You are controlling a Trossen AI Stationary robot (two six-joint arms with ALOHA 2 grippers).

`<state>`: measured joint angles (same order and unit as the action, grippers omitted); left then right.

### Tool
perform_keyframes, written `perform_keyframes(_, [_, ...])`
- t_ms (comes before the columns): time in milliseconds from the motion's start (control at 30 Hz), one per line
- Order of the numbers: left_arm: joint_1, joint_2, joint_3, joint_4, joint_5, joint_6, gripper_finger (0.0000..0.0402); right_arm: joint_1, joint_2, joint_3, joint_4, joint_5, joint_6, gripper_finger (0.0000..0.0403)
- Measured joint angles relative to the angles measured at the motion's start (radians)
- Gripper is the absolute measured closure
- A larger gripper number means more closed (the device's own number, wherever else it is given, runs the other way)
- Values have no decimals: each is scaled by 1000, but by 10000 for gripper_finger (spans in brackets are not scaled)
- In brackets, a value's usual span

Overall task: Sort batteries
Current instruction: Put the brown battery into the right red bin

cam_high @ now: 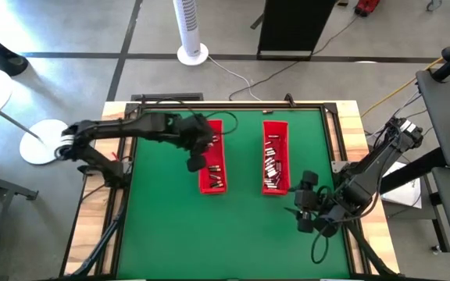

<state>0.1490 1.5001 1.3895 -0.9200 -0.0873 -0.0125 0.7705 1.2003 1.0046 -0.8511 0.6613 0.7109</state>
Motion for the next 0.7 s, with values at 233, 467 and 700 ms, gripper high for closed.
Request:
perform_keyframes(233, [0,160,34,-31,48,54,375,32,0,0,-15,-35,31,137])
perform_keyframes(467, [-1,273,21,2,54,56,374,37,0,0,-29,-34,32,128])
perform_keyframes(700, [-1,363,22,20,54,55,374,37,0,-2,-30,-34,33,130])
